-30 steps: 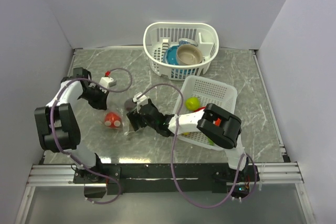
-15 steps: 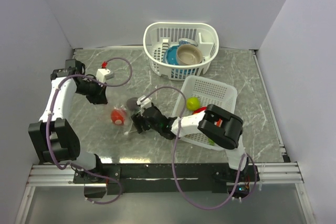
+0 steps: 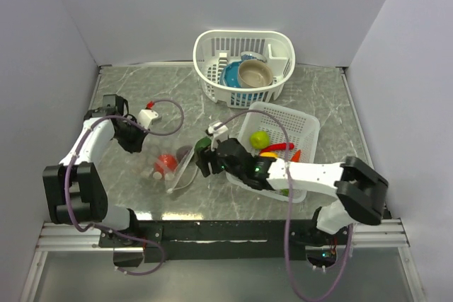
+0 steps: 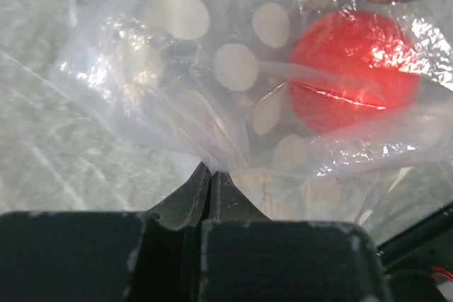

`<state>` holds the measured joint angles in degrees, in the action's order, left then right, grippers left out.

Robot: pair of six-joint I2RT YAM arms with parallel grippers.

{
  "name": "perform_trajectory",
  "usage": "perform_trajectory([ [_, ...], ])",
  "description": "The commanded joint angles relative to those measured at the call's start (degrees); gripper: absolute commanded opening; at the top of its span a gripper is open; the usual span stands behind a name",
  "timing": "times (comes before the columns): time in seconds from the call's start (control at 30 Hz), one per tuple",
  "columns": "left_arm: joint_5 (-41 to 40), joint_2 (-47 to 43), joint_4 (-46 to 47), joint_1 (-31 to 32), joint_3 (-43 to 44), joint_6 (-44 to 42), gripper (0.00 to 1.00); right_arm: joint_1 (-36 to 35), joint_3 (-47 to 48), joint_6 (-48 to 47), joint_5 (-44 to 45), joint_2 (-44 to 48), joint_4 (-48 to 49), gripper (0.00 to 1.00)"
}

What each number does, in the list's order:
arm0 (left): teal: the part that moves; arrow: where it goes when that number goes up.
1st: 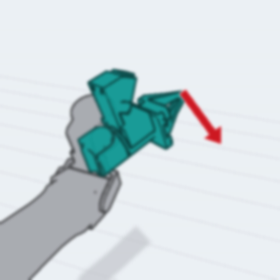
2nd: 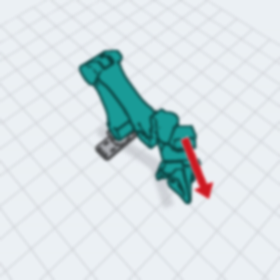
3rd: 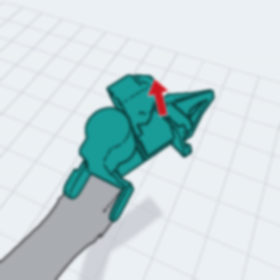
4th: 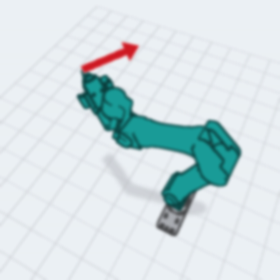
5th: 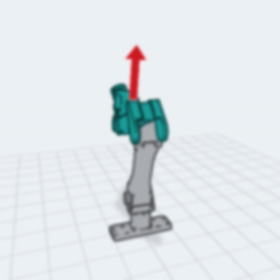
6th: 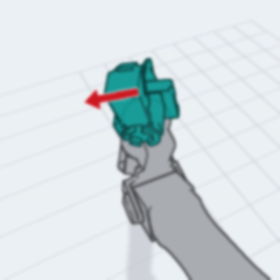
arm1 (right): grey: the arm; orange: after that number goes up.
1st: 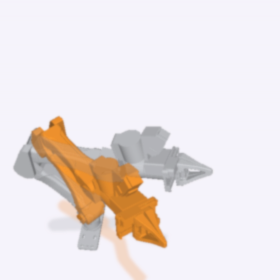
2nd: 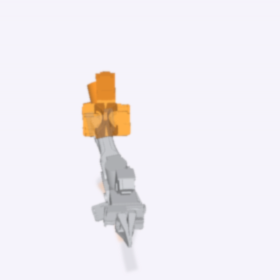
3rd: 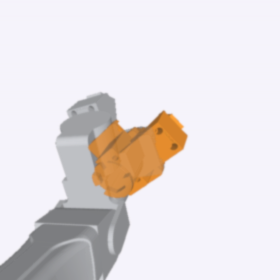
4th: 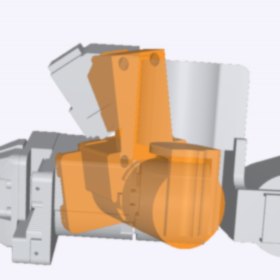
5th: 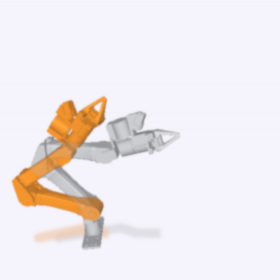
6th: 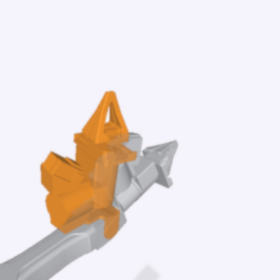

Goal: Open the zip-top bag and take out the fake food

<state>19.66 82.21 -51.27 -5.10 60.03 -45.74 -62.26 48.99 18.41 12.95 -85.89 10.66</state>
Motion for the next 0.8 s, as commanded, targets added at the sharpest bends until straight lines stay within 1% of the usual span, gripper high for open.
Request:
perform_trajectory([
  [0.0, -2.43, -2.32, 2.84, 1.94, 2.72, 1.26, 0.01, -0.14, -3.63, 1.8, 5.65, 7.38, -4.76, 0.67],
  [0.03, -2.52, -2.32, 2.58, 2.29, 3.16, 1.35, 0.01, -0.14, -4.34, 3.37, 9.25, 8.62, -5.46, 0.65],
  [0.07, -2.35, -2.41, 1.96, 3.16, 4.03, 1.7, 0.01, -0.06, -5.13, 4.69, 12.59, 9.76, -7.38, 0.61],
  [0.1, -2.08, -2.76, 1.52, 3.69, 4.56, 2.14, 0.01, -0.05, -7.31, 5.74, 19.33, 12.56, -7.84, 0.59],
  [0.17, -1.64, -3.11, 0.73, 4.75, 5.79, 3.02, 0.01, -0.05, -9.43, 9.78, 25.69, 15.3, -10.28, 0.57],
  [0.23, -1.73, -3.99, 0.38, 7.47, 6.67, 4.42, 0.01, 0.21, -12.42, 13.81, 33.24, 18.82, -11.52, 0.57],
  [0.3, -1.47, -4.78, -0.76, 9.84, 8.34, 5.91, 0.01, 0.73, -14.0, 17.86, 35.99, 20.4, -13.81, 0.56],
  [0.33, -0.51, -4.96, -1.37, 10.46, 8.96, 6.44, 0.01, 0.91, -14.27, 19.54, 38.27, 20.58, -15.04, 0.59],
  [0.4, 0.37, -5.57, -2.43, 11.52, 10.45, 7.58, 0.01, 1.44, -13.58, 22.7, 40.04, 19.71, -19.34, 0.75],
  [0.43, 0.64, -5.75, -2.7, 11.78, 10.81, 7.68, 0.01, 1.61, -12.96, 25.42, 41.0, 19.1, -20.75, 1.0],
  [0.47, 0.12, -5.92, -3.05, 12.31, 10.98, 7.77, 0.01, 1.79, -12.35, 26.4, 41.28, 18.65, -23.02, 1.0],
  [0.6, -2.25, -6.98, -3.67, 12.84, 10.46, 7.86, 0.01, 1.62, -10.76, 23.26, 41.19, 19.26, -21.3, 1.0],
  [0.73, -4.72, -7.95, -3.4, 13.01, 9.32, 7.33, 0.01, 0.48, -10.85, 15.27, 38.74, 21.72, -13.92, 1.0],
  [0.77, -5.07, -8.03, -3.4, 13.01, 9.05, 7.07, 0.01, -1.01, -10.5, 13.51, 37.69, 21.55, -11.04, 1.0],
])
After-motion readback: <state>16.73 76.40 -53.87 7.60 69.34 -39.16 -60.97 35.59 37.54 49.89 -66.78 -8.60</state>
